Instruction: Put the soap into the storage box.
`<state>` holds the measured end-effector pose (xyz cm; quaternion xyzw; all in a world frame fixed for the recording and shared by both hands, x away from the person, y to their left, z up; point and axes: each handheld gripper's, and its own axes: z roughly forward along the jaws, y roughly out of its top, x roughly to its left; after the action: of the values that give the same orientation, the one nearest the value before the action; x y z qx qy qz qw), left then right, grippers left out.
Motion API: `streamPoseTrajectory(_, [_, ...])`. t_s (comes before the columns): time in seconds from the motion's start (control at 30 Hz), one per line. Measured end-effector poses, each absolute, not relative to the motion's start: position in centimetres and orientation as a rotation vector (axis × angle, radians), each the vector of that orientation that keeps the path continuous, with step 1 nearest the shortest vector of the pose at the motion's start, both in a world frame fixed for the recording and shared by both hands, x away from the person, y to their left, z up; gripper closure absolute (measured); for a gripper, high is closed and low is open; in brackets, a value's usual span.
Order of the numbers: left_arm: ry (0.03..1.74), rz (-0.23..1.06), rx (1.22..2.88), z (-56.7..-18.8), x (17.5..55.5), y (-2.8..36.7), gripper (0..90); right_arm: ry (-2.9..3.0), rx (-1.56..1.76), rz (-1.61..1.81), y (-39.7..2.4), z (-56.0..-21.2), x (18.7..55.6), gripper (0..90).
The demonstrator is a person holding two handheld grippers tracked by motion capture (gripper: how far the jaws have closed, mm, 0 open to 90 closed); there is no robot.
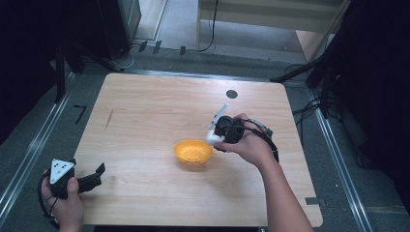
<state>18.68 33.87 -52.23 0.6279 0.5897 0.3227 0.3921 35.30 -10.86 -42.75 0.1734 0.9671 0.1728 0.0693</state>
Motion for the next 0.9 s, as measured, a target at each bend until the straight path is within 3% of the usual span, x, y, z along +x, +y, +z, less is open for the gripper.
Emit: streamPoseTrajectory(0.9, [1.504,0.819,1.595,-52.2,18.7,33.9,0.0,2.963,0.278,0.535,-6.1,-42.8,35.1,50.9])
